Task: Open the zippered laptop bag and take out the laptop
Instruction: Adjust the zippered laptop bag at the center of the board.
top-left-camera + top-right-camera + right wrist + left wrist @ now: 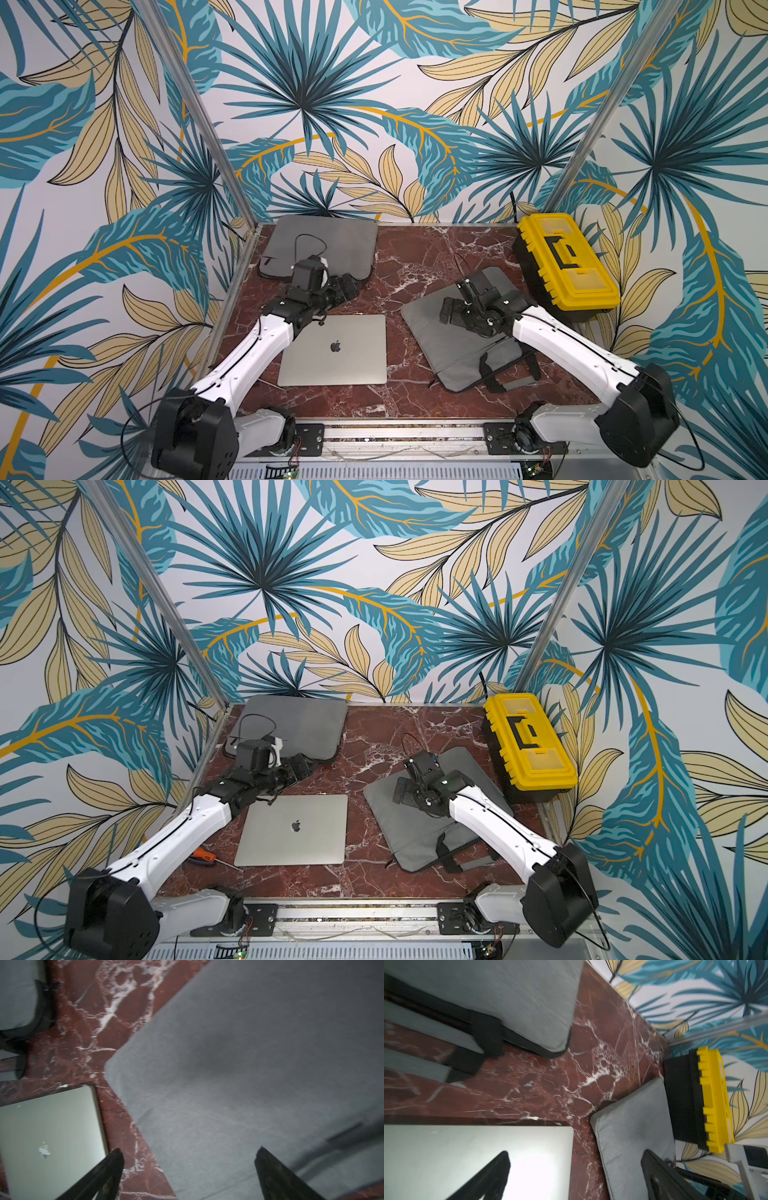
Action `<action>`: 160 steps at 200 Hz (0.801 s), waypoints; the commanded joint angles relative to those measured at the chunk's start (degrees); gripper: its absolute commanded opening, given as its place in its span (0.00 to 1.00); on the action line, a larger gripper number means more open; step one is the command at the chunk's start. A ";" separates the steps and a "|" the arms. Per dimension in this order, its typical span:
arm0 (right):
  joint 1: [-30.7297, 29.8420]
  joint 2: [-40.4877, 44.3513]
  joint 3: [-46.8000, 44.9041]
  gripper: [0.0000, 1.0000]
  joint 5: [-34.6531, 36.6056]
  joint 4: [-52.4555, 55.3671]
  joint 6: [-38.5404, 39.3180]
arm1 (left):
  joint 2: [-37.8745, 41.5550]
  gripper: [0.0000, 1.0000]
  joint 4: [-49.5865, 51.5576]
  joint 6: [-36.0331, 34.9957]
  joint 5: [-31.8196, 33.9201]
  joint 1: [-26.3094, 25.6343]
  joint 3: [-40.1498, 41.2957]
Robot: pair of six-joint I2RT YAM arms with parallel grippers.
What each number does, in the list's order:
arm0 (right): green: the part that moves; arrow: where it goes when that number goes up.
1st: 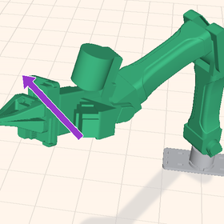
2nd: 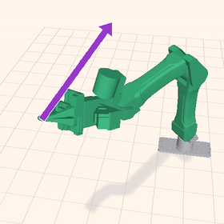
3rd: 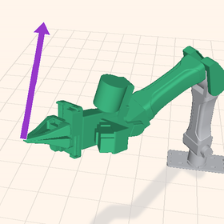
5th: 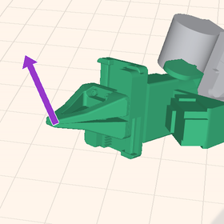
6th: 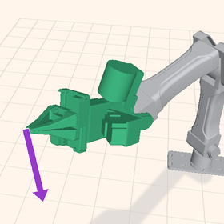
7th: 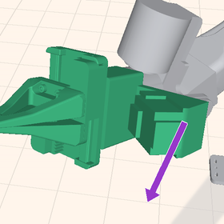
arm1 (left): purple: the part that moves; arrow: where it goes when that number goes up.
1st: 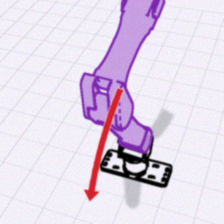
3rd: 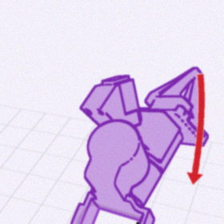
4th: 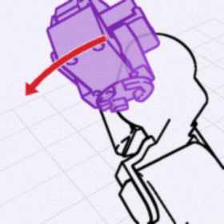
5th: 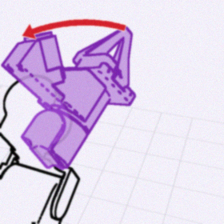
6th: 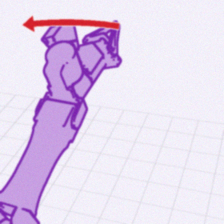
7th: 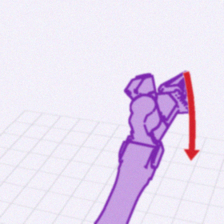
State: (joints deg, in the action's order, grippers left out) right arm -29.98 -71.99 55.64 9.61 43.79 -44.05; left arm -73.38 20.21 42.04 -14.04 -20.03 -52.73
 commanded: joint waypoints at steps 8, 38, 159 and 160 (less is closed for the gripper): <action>1.77 7.08 -5.76 1.00 8.78 9.66 -6.74 | -10.25 1.00 -1.45 -9.45 -2.18 -7.39 -10.09; 4.70 13.33 -9.83 1.00 10.64 12.98 -8.46 | -22.01 1.00 -1.44 -15.84 -4.42 -13.37 -18.31; 12.63 12.38 -23.19 0.99 1.32 -5.68 -7.68 | -42.37 0.95 -0.01 -26.11 -6.88 -19.36 -27.97; 12.69 12.21 -23.20 0.99 1.26 -5.88 -7.52 | -42.37 0.95 0.00 -26.16 -6.96 -19.35 -27.92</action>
State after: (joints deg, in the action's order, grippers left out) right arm -18.22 -57.43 34.17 13.67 45.65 -52.31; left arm -115.26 19.42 18.76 -18.35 -38.76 -78.89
